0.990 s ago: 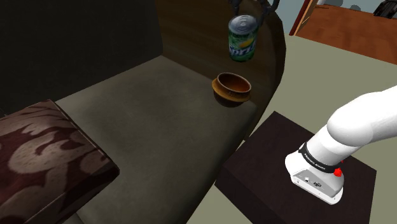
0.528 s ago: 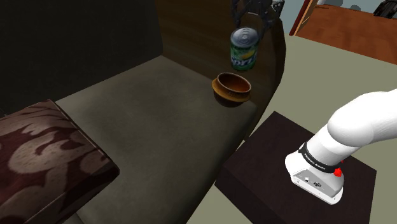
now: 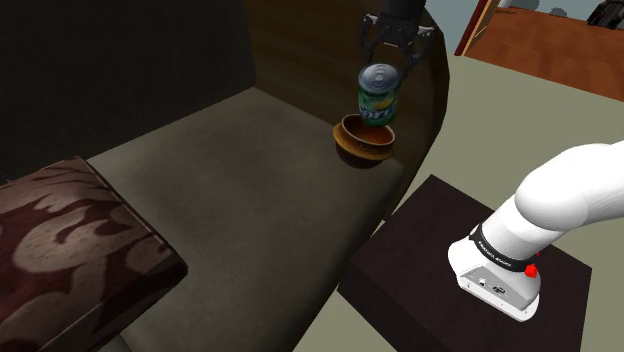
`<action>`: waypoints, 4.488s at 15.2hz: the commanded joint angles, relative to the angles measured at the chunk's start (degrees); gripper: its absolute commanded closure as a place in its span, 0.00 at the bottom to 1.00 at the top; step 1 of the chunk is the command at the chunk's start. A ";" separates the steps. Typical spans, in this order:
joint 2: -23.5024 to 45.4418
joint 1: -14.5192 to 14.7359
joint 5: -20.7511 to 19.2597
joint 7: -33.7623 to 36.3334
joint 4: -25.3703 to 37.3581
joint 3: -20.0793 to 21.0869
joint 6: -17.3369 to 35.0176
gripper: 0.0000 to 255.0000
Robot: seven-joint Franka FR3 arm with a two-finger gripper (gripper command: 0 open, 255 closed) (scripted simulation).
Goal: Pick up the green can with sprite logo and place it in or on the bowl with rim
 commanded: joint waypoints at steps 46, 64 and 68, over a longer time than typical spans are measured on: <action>-18.63 -47.34 -31.30 59.57 12.59 84.88 -21.88 1.00; -0.65 -33.22 -32.19 56.92 3.21 65.71 -11.92 0.00; -0.60 -32.95 -32.32 56.98 2.72 65.31 -11.55 0.00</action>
